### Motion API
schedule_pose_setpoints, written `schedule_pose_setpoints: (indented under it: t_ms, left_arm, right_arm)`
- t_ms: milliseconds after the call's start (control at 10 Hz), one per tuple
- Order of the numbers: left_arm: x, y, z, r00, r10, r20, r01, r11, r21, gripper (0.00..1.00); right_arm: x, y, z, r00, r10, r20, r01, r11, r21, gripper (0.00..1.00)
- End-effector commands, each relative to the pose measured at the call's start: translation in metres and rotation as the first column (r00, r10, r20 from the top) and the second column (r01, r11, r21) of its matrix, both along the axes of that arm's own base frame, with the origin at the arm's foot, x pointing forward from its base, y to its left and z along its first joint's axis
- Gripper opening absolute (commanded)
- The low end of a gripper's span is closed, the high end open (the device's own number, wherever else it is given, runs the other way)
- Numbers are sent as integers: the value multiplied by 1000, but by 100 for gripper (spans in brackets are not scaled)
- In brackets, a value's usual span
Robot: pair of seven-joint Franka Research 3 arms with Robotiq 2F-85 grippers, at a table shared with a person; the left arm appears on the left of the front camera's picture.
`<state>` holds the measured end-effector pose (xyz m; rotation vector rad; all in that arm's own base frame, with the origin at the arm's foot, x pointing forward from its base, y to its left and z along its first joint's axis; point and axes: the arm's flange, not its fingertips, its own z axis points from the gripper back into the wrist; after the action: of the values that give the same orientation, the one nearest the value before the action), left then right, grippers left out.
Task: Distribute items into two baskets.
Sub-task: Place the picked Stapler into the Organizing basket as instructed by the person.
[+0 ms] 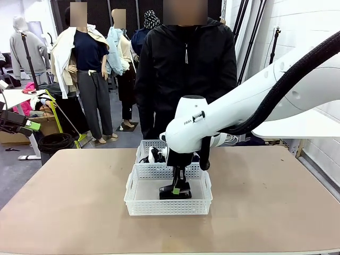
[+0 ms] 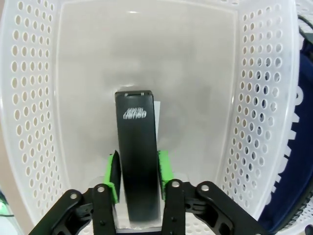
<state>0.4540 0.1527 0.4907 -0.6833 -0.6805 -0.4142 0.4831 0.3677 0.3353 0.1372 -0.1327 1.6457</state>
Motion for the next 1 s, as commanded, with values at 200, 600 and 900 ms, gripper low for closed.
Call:
schedule_pose_setpoints:
  t_ms: [200,600,900]
  left_arm:
    - [-2,1,1,1000,-3,-6,3,1000,0,100]
    - [-2,1,1,1000,-3,-6,3,1000,0,100]
    - [-2,1,1,1000,-3,-6,3,1000,0,100]
  right_arm:
    - [-2,-1,5,1000,-3,2,3,999,-39,100]
    - [1,-2,17,1000,21,12,-20,998,-55,100]
    - [0,-1,6,1000,6,1,-6,1000,-9,100]
